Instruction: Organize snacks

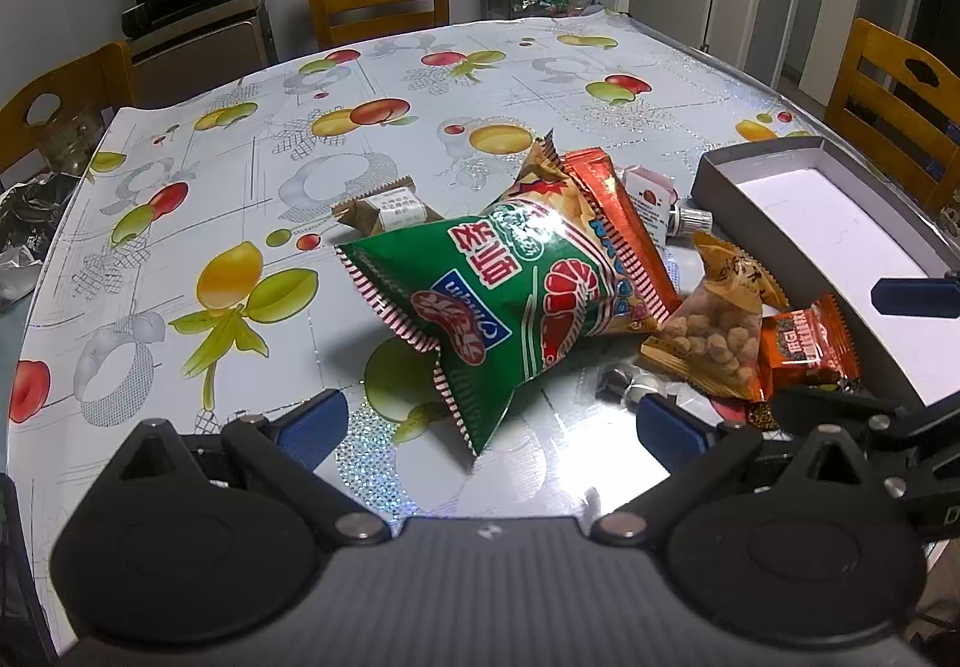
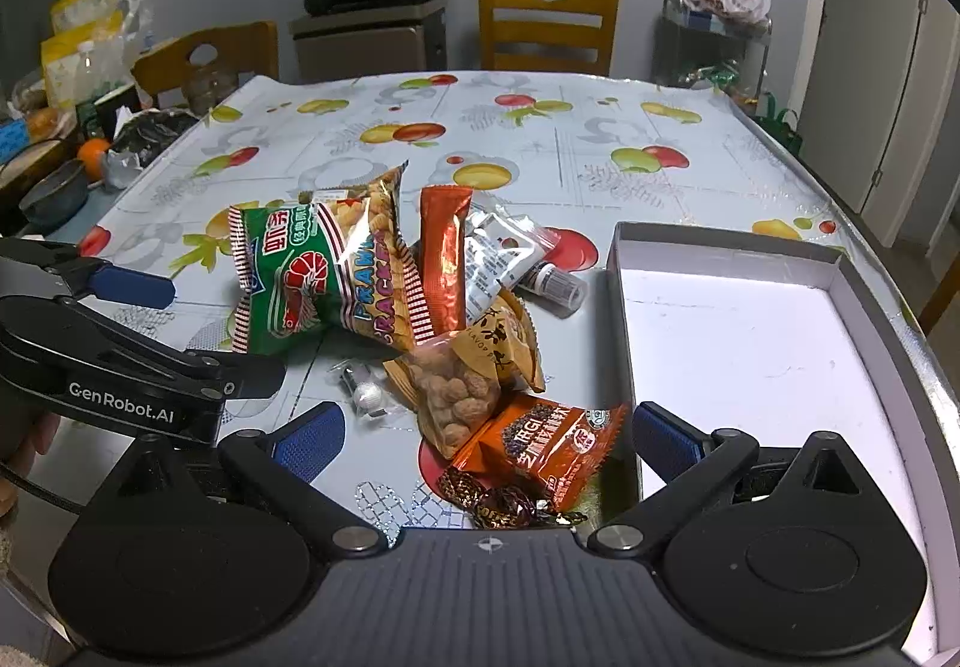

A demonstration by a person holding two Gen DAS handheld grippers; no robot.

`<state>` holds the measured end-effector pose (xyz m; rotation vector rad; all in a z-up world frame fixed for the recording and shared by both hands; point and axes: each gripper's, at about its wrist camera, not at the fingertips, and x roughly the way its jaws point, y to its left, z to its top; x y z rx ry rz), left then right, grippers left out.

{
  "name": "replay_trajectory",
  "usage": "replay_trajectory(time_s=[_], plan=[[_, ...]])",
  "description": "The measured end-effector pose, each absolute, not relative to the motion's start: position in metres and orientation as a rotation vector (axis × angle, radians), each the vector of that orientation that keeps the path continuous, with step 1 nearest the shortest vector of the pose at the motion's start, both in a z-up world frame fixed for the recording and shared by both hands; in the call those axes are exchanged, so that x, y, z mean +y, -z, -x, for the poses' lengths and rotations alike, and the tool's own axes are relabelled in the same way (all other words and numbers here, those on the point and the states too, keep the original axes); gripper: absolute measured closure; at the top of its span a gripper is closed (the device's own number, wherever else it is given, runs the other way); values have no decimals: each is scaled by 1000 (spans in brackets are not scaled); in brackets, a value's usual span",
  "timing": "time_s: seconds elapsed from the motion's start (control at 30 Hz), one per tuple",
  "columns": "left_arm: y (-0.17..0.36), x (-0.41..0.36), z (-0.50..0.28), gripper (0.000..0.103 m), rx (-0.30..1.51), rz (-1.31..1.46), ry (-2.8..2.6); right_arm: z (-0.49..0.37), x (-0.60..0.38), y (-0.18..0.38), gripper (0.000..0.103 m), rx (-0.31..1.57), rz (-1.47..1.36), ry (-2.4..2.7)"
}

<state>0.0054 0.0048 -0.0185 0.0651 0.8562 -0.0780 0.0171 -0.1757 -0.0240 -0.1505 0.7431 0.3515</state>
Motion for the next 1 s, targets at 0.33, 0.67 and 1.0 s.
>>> replay_trajectory(time_s=[0.33, 0.67, 1.0], plan=[[19, 7, -6, 0, 854, -63, 79, -18, -175, 24, 0, 742, 153, -353], [19, 7, -6, 0, 854, -63, 80, -19, -174, 25, 0, 745, 152, -354], [20, 7, -6, 0, 855, -63, 81, -19, -173, 25, 0, 749, 153, -356]])
